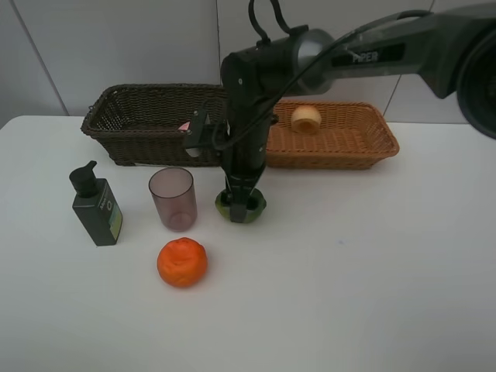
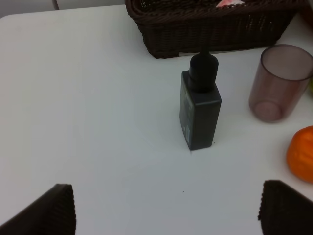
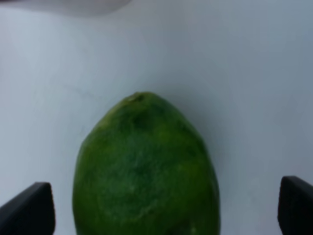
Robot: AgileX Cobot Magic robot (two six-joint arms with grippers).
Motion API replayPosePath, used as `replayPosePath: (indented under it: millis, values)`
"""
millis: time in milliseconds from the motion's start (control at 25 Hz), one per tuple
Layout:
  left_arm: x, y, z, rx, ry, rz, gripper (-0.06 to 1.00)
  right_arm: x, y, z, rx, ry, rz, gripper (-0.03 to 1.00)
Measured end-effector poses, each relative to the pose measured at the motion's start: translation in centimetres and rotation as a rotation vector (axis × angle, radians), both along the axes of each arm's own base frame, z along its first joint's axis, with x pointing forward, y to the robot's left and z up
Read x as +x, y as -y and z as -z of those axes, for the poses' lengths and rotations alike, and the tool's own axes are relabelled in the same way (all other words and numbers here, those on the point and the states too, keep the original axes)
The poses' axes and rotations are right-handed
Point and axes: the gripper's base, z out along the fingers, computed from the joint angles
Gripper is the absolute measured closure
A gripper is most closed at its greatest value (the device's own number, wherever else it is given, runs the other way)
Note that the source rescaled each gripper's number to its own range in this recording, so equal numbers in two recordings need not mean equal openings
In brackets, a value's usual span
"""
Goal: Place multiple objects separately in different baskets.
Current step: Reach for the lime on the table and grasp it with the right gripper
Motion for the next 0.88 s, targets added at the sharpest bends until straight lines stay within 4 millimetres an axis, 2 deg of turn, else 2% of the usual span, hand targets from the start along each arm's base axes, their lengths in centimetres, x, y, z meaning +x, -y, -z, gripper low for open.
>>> replayPosePath:
  millis: [240,760,840,880]
  values:
    - [0.0,0.0,0.0,0.000,0.000,0.000,-0.03,0.5,-0.3,0.0,0.044,0.043,0.000,-0.02]
    - [0.0,0.0,0.0,0.000,0.000,0.000,-0.03,0.4,-0.4,3.2,0.006,-0.018,0.007,-0.01]
    - [0.0,0.0,0.0,0.000,0.000,0.000,-0.03,0.4,-0.4,3.3,0.004,-0.019,0.007,0.06]
    - [0.0,0.0,0.0,0.000,0.000,0.000,-0.03,0.4,-0.3,3.3,0.001,-0.018,0.005,0.16]
